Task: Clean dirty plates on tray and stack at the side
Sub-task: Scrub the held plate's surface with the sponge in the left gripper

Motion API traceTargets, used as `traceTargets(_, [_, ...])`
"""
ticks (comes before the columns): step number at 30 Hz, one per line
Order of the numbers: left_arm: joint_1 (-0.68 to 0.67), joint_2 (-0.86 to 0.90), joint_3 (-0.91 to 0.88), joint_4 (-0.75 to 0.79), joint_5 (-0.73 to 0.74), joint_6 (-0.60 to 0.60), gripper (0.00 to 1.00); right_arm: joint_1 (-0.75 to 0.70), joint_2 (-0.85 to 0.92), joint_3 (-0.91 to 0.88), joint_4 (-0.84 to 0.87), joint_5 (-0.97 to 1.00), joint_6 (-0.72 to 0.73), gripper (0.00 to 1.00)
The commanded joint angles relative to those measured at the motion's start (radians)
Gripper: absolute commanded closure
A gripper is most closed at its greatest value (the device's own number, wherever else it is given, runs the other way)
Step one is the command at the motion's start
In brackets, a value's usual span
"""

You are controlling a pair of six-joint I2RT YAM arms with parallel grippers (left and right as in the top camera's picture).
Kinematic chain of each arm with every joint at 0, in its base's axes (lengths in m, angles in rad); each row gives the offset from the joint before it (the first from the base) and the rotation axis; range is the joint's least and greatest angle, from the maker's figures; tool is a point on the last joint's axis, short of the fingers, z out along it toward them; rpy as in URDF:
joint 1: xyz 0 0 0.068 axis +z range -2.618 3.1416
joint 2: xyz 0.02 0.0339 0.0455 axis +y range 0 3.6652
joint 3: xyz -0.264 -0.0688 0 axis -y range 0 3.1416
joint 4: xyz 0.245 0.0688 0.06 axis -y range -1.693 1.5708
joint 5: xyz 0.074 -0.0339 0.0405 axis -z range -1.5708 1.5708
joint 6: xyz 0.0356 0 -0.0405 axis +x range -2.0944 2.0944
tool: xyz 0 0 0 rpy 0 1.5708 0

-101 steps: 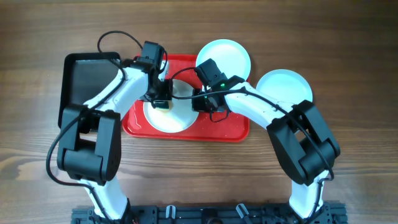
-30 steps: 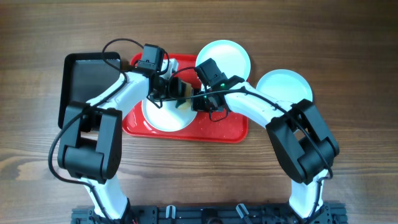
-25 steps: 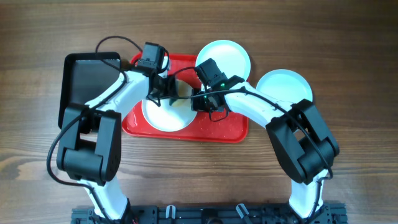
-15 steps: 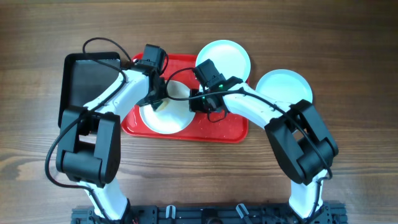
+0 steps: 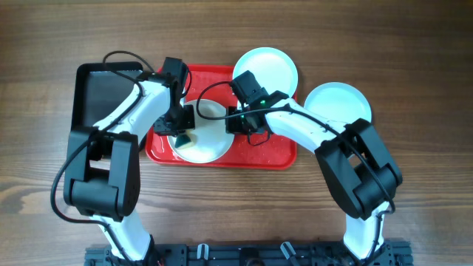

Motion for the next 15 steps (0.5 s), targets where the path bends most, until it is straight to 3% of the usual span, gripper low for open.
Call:
traceTargets(1, [-0.028, 0.044, -0.044, 0.041, 0.371, 0.158, 0.96, -0.003, 0.022, -0.012, -0.005, 0.026, 0.000, 0.96])
traceTargets(9, [-0.131, 0.044, -0.045, 0.157, 0.364, 0.137, 0.96, -0.003, 0.022, -0.012, -0.007, 0.026, 0.001, 0.96])
traceTargets(15, [-0.168, 0.044, -0.045, 0.272, 0.256, 0.014, 0.96, -0.003, 0.022, -0.012, -0.008, 0.023, 0.000, 0.96])
